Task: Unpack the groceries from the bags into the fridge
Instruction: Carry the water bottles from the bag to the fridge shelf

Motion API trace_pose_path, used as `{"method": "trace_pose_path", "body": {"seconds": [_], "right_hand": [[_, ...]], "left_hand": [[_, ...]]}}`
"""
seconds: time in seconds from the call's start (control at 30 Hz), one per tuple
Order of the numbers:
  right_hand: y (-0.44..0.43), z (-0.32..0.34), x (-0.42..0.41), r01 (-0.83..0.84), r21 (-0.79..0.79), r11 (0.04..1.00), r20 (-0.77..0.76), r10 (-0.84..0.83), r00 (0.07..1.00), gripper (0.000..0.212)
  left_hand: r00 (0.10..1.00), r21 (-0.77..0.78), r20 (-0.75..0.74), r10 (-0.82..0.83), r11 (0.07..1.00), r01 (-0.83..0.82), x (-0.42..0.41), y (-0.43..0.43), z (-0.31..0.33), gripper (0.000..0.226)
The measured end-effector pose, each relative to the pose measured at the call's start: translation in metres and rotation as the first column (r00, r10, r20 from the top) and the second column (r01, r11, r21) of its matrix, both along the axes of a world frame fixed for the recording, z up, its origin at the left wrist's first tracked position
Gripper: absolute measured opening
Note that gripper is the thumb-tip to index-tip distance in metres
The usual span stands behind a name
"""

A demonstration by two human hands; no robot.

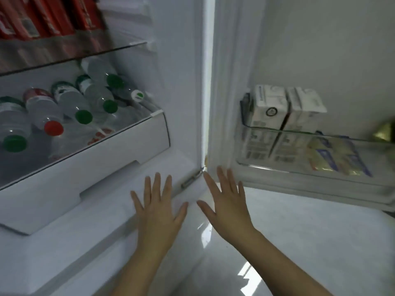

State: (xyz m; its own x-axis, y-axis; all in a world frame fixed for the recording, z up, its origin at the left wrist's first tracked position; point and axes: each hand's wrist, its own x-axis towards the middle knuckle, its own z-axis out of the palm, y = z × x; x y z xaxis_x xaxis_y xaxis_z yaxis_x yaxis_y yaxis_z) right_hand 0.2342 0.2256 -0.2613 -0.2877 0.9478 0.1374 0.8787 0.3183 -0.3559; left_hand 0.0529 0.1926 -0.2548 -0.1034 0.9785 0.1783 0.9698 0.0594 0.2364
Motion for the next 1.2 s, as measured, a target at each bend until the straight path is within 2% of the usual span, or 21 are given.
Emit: {"method": "trace_pose_path", "body": {"seconds": [0.27, 0.43, 0.6, 0.8, 0.93, 1.2], "right_hand": [[-0.083, -0.005, 0.139, 0.335, -0.062, 0.94, 0.052, -0.332, 0.942, 0.071], [-0.15, -0.006, 0.228, 0.539, -0.094, 0.837, 0.032, -0.538, 0.842, 0.07], [-0.226, -0.011, 0.306, 0.693, -0.119, 0.711, 0.031, -0.695, 0.718, 0.071], [-0.316, -0.012, 0.385, 0.852, -0.12, 0.51, 0.063, -0.852, 0.519, 0.072], [-0.371, -0.013, 0.423, 0.937, -0.109, 0.332, 0.087, -0.936, 0.342, 0.073], [-0.461, -0.023, 0.48, 0.989, -0.144, 0.025, 0.119, -0.992, 0.042, 0.073]], "left_hand": [[0.956, -0.08, -0.075, -0.283, 0.957, 0.277, 0.146, -0.033, -0.005, 0.087], [0.911, -0.076, 0.006, -0.413, 0.908, 0.413, 0.237, -0.067, -0.012, 0.076], [0.826, -0.032, 0.054, -0.561, 0.826, 0.563, 0.33, -0.106, -0.016, 0.074], [0.672, -0.029, 0.082, -0.736, 0.672, 0.74, 0.431, -0.161, -0.017, 0.075], [0.538, -0.03, 0.07, -0.84, 0.538, 0.843, 0.489, -0.195, -0.016, 0.077], [0.288, -0.065, 0.105, -0.952, 0.283, 0.957, 0.59, -0.255, -0.026, 0.076]]}}
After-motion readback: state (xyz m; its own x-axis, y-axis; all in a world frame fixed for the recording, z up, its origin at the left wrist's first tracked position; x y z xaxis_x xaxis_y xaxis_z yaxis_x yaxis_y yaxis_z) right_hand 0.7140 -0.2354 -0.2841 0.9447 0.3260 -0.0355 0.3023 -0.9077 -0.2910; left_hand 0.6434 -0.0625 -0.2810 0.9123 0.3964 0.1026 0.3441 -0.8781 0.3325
